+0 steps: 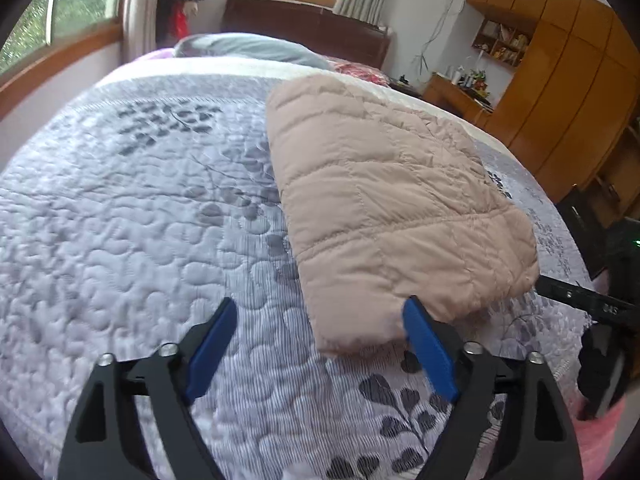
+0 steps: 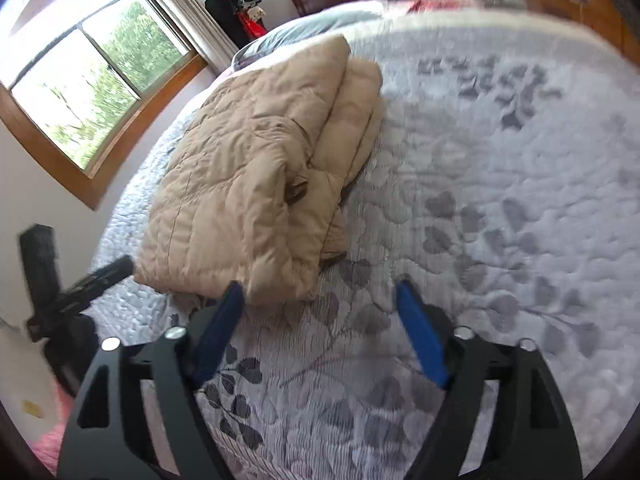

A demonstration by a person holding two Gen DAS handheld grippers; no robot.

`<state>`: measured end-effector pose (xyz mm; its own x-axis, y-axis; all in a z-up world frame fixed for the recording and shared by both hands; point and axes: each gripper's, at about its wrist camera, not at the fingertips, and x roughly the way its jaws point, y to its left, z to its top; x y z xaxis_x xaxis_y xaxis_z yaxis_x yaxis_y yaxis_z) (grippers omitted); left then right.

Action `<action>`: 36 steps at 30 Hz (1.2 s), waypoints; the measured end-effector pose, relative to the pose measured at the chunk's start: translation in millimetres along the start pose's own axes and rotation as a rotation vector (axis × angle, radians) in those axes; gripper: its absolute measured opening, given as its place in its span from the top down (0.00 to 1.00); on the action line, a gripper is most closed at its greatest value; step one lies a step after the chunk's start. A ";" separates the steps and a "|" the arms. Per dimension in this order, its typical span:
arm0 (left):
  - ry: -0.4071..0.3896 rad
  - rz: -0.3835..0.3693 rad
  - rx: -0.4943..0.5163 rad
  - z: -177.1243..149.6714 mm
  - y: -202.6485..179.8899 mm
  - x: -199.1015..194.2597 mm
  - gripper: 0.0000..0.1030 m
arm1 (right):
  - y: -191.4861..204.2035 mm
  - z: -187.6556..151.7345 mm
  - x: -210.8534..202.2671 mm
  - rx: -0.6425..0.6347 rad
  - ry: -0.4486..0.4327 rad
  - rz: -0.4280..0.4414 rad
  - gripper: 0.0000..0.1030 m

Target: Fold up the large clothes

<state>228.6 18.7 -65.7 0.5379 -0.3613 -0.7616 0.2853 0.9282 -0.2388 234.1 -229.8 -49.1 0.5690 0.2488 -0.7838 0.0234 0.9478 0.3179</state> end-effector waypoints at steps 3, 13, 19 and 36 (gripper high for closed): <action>-0.028 0.059 0.023 -6.0 -11.3 -16.7 0.05 | 16.4 -12.3 -15.3 -0.055 -0.048 -0.058 0.09; -0.101 0.159 0.014 -21.7 -29.9 -63.9 0.04 | 45.4 -33.2 -51.2 -0.115 -0.118 -0.091 0.05; -0.140 0.196 0.038 -32.2 -41.3 -86.8 0.04 | 57.9 -41.7 -69.4 -0.133 -0.141 -0.125 0.03; -0.160 0.289 0.082 -54.9 -58.2 -123.8 0.04 | 75.0 -64.7 -91.1 -0.131 -0.139 -0.173 0.03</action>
<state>101.9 14.3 9.4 0.7216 -0.1000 -0.6851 0.1621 0.9864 0.0268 130.9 -168.4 11.7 0.6735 0.0591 -0.7368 0.0290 0.9939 0.1062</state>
